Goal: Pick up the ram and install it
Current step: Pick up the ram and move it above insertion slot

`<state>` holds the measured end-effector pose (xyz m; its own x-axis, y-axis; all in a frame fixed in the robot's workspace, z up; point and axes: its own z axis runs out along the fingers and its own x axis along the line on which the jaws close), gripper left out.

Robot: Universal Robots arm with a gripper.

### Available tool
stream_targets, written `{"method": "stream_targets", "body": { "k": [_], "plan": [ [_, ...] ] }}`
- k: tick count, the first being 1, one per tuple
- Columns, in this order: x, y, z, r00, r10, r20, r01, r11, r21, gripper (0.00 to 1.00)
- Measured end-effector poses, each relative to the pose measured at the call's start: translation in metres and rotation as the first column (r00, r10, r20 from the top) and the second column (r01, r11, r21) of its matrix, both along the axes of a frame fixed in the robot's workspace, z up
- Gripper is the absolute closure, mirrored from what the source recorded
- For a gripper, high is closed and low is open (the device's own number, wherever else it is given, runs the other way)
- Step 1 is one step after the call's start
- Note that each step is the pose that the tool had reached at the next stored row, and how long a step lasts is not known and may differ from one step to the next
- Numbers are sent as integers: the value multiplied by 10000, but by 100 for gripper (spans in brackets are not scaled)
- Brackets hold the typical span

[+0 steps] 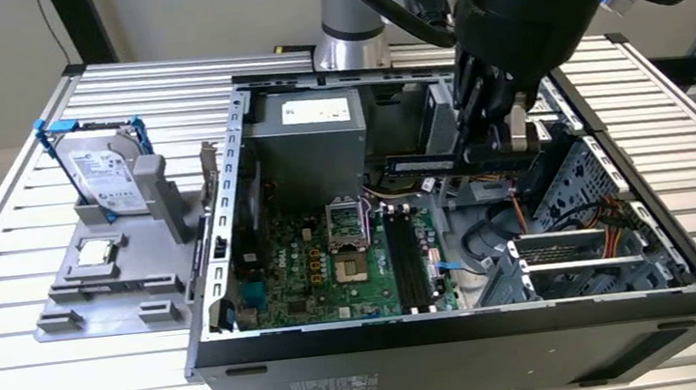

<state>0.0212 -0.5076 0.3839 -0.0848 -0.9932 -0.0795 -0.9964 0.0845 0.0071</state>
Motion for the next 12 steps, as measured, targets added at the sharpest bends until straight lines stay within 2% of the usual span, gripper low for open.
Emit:
{"method": "stream_targets", "body": {
  "k": [2, 7, 12],
  "plan": [
    [0, 61, 1, 10000, 0, -1, 0, 10000, -2, 100],
    [0, 244, 1, 10000, 1, -1, -1, 10000, -3, 100],
    [0, 383, 1, 10000, 20, -1, -20, 10000, -3, 100]
  ]
}}
